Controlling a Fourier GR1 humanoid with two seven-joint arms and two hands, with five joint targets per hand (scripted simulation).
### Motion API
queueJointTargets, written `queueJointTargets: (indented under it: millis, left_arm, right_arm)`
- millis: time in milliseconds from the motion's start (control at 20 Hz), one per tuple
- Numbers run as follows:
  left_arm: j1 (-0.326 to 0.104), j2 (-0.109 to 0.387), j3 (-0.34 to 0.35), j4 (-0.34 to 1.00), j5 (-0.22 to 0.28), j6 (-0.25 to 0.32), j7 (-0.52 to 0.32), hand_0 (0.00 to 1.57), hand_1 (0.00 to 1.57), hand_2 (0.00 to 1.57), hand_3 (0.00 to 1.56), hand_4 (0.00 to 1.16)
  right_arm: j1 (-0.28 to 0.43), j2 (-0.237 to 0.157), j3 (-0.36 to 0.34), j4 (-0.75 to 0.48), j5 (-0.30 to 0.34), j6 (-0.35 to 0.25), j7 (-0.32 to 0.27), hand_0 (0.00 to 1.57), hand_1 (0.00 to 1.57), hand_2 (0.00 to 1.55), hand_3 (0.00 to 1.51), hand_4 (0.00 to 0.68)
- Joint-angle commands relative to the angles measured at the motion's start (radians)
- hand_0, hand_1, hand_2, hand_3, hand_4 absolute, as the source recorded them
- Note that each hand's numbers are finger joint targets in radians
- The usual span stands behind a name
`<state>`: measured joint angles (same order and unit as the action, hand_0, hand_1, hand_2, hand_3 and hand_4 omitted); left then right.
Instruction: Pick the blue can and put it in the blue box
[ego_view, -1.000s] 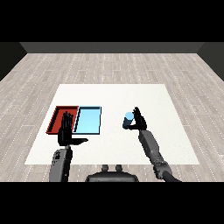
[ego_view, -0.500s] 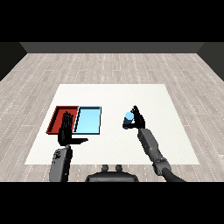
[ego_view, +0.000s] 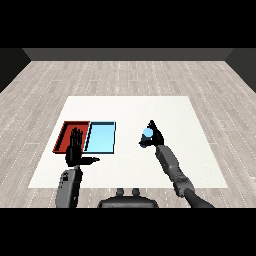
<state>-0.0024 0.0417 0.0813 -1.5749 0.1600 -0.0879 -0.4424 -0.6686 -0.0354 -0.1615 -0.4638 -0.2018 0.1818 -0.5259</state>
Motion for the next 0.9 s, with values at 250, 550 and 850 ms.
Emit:
queueJointTargets:
  millis: [250,550,850]
  left_arm:
    - [-0.015,-0.023,-0.018,0.020,-0.025,0.029,-0.008,0.00,0.00,0.00,0.00,0.00]
    - [-0.013,0.022,0.030,0.018,0.027,-0.021,-0.011,0.00,0.00,0.00,0.00,0.00]
    - [0.014,0.003,0.002,-0.004,-0.001,-0.010,-0.028,0.00,0.00,0.00,0.00,0.00]
  right_arm:
    - [-0.071,-0.005,-0.019,0.052,-0.007,-0.003,0.026,0.00,0.00,0.00,0.00,0.000]
    - [-0.078,0.035,0.016,0.061,0.022,-0.176,0.023,1.53,1.53,1.49,1.45,0.582]
    - [-0.066,0.010,0.030,0.071,0.073,-0.188,0.044,1.56,1.56,1.49,1.44,0.678]
